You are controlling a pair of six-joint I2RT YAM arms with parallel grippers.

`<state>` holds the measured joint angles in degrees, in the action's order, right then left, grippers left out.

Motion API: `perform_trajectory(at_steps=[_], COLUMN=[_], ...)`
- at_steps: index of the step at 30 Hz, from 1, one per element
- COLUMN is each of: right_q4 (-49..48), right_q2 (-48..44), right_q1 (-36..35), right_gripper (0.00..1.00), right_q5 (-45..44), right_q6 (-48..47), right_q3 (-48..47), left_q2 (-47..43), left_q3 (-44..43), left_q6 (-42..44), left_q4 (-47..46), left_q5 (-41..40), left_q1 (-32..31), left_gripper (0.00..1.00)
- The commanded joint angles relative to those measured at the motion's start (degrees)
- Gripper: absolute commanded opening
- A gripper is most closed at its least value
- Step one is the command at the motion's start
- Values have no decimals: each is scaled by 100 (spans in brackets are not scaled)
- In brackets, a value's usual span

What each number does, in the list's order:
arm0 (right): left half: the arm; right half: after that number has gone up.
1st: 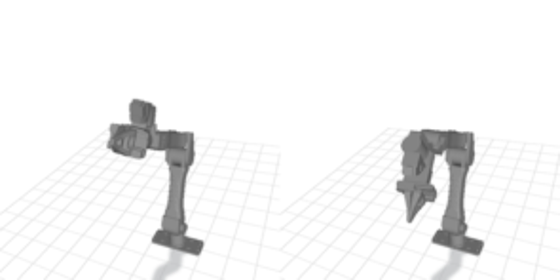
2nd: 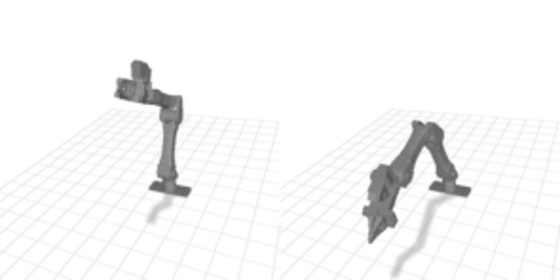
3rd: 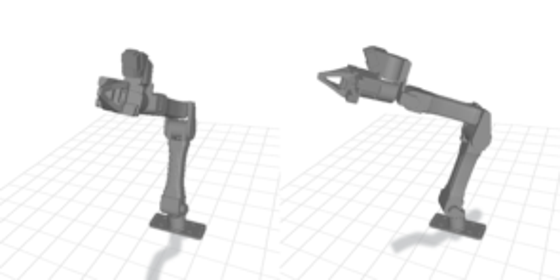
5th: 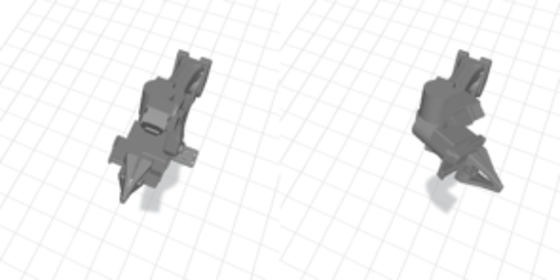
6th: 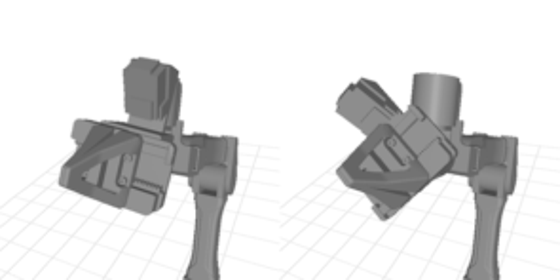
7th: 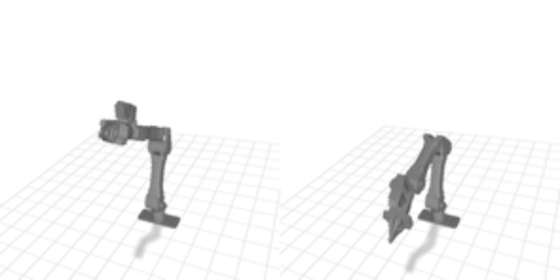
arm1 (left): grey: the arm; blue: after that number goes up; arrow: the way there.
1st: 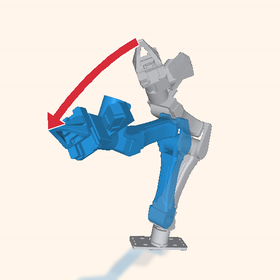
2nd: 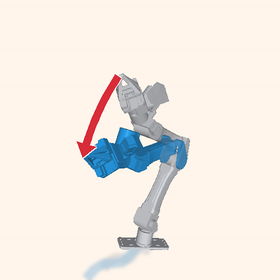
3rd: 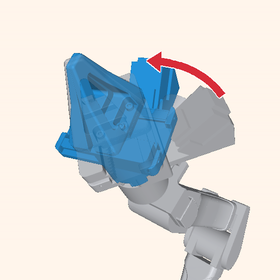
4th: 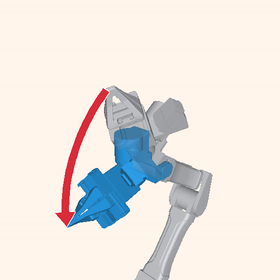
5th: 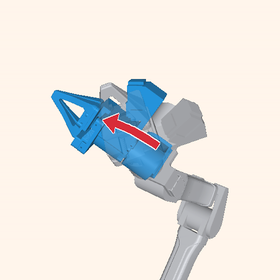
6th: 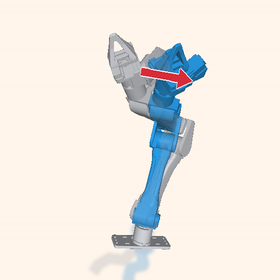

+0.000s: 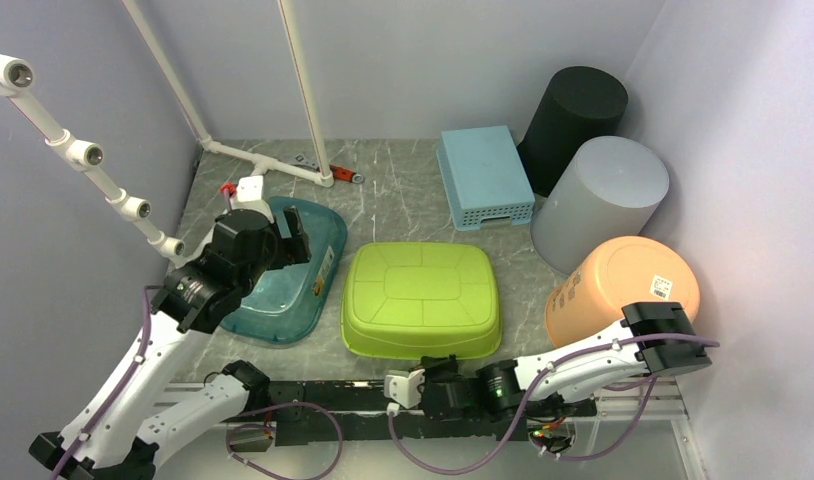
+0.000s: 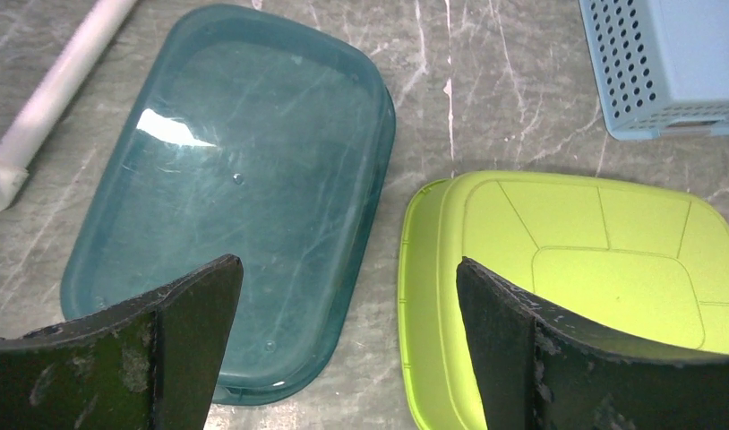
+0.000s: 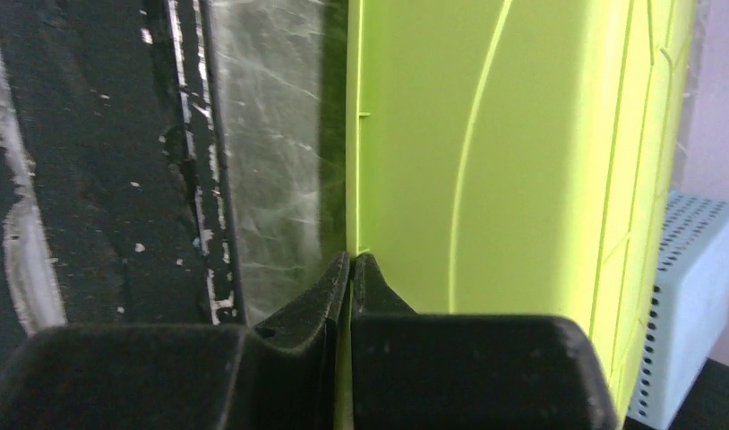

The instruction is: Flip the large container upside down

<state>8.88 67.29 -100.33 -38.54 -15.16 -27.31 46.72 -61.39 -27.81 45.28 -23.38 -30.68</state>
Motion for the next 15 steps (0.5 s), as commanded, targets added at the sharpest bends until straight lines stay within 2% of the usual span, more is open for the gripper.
perform_trajectory(at_steps=[1, 9, 15], right_q4=[-395, -157, -419], right_q2=[-58, 48, 62], right_q1=[40, 227, 664], right_gripper=[0, 0, 0], right_q5=[640, 959, 990], right_q6=[94, -205, -451], right_q3=[-90, 26, 131], left_q2=[108, 338, 495], left_q3=[-5, -49, 39], left_q6=[-126, -101, -163], left_q4=[-225, -256, -302], left_q5=[340, 694, 960], left_q1=[16, 18, 15], left_gripper=[94, 94, 94])
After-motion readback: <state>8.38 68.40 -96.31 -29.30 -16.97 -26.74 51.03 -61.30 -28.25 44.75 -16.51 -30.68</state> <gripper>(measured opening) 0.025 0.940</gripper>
